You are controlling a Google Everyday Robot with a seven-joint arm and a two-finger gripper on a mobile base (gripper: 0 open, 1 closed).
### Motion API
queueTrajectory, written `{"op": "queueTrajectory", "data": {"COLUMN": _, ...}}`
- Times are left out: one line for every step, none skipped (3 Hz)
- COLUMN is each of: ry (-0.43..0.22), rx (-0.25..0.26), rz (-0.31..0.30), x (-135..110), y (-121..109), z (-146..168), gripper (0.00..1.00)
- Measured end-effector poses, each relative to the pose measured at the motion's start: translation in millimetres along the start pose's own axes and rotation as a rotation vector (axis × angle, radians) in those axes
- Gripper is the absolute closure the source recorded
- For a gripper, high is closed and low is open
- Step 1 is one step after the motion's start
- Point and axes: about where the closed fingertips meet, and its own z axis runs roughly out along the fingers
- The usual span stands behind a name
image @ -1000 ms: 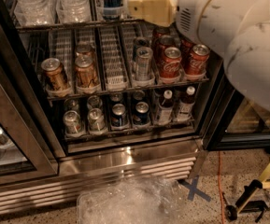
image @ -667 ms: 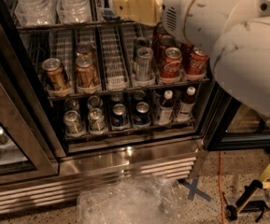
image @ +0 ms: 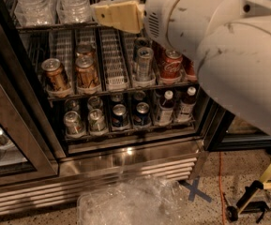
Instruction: Pick 7up can from top shelf of fridge
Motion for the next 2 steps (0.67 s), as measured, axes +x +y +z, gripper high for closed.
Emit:
{"op": "queueTrajectory", "data": {"ry": 0.001, "rx": 0.015, "rz": 0.012, "x": 1.0, "y": -2.1, "z": -5.7, "gripper": 0.00}}
{"op": "queueTrajectory", "data": {"ry": -0.065, "rx": 0.058, "rz": -0.026, "x": 0.9, "y": -9.1, "z": -9.4, "gripper": 0.00}}
